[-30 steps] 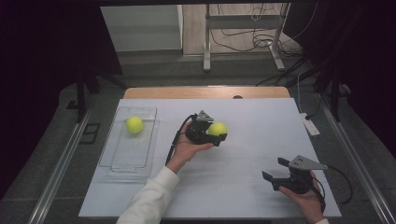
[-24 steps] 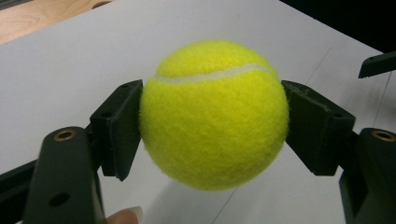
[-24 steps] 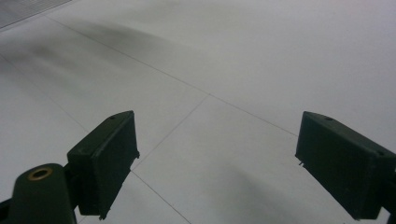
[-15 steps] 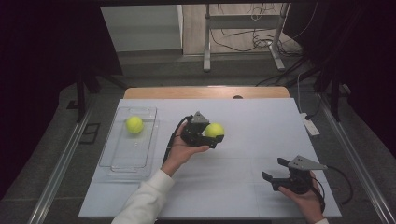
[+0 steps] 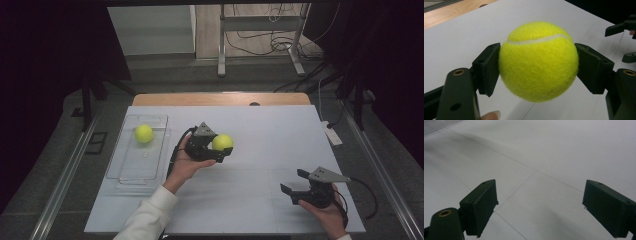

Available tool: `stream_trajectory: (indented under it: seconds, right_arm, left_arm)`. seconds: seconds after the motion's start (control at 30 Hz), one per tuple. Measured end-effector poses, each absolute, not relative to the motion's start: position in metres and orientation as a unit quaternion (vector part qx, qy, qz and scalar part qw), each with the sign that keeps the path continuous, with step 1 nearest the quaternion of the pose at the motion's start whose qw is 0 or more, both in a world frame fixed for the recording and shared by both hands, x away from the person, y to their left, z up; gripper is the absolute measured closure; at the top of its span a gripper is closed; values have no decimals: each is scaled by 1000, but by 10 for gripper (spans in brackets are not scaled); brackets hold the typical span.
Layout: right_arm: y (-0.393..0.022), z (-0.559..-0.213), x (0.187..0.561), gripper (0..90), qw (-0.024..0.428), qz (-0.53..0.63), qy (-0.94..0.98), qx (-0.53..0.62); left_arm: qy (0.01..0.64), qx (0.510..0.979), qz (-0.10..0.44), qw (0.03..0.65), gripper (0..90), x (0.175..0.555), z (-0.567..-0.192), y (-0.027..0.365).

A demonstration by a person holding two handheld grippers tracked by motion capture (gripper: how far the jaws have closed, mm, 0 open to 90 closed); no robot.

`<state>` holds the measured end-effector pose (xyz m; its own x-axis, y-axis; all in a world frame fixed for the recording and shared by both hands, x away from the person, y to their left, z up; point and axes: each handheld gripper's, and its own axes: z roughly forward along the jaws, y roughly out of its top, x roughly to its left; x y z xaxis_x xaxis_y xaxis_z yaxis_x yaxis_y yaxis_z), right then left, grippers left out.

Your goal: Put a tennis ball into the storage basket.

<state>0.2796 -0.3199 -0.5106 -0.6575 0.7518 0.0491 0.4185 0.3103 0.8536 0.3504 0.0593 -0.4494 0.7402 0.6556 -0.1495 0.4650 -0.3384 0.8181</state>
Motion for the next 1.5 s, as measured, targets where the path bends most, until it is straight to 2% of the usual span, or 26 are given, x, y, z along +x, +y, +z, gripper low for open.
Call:
stream_trajectory:
  seconds: [0.9, 1.5]
  right_arm:
    - [-321, -509, 279, 127, 182, 461, 788, 365]
    - [-319, -508, 279, 129, 184, 462, 789, 360]
  left_arm:
    - [348, 801, 118, 472, 269, 344, -439, 76]
    - [362, 778, 139, 494, 269, 340, -423, 100]
